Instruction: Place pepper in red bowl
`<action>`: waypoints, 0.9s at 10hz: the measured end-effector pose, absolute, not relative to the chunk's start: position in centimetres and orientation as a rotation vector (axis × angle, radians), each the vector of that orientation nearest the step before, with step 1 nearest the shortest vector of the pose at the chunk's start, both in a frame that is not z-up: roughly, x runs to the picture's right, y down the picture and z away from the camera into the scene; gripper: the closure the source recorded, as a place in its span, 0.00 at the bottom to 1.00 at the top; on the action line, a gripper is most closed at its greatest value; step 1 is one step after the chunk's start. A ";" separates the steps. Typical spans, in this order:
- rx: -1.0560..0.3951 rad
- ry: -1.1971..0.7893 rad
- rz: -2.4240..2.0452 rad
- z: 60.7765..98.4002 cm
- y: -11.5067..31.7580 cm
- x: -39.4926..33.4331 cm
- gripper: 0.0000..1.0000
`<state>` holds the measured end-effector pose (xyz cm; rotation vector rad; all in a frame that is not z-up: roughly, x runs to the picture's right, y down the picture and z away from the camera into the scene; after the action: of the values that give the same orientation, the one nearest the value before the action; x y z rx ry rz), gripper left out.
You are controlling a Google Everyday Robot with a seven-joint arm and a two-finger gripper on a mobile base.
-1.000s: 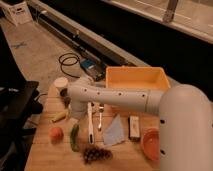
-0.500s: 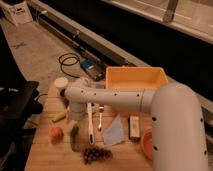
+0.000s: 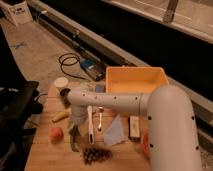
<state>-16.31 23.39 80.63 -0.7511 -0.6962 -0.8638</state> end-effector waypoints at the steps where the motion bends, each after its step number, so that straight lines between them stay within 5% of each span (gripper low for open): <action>1: -0.755 -0.695 -0.863 80.7 23.6 -16.4 0.49; 6: -0.737 -0.681 -0.852 80.5 23.6 -16.9 0.97; 9: -0.681 -0.636 -0.819 78.3 20.9 -15.3 1.00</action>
<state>-15.29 20.94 78.26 -0.6809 -0.6356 -0.8190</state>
